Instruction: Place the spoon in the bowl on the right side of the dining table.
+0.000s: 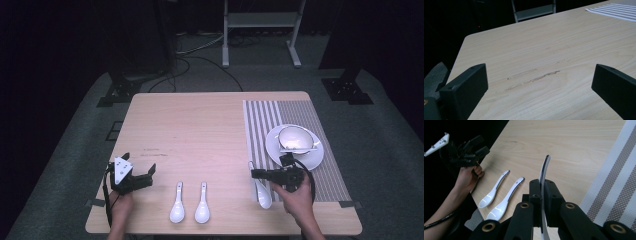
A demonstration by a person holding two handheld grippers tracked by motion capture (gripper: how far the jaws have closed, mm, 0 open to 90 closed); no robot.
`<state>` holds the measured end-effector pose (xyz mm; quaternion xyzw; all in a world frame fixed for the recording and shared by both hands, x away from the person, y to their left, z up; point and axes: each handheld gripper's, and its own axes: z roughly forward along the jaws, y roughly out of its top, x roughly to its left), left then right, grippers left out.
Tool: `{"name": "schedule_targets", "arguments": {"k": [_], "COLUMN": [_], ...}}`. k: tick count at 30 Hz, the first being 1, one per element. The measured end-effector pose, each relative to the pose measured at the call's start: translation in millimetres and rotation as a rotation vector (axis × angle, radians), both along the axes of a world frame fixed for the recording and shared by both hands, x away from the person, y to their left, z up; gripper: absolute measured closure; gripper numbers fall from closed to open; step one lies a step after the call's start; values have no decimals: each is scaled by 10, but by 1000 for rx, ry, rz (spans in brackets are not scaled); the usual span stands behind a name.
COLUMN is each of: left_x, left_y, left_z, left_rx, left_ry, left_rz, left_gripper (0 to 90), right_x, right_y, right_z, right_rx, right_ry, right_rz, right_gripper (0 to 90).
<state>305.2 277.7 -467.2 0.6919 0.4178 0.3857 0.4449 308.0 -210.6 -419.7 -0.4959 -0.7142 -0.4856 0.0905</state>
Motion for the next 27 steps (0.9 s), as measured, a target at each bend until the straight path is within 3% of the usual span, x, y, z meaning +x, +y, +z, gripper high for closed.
{"name": "schedule_targets", "arguments": {"k": [6, 19, 27], "left_x": [0, -2, -2], "left_y": [0, -5, -3], "left_z": [0, -1, -1], "left_rx": [-3, 1, 0], "left_ry": [0, -1, -1], "left_rz": [1, 2, 2], "left_gripper": [0, 0, 0], "right_x": [45, 257, 370], "right_y": [-164, -629, -903], "right_z": [42, 260, 390], "right_rx": [32, 8, 6], "right_ry": [-6, -25, -61], "right_rz": [-50, -207, -326], "right_gripper": [853, 853, 854]}}
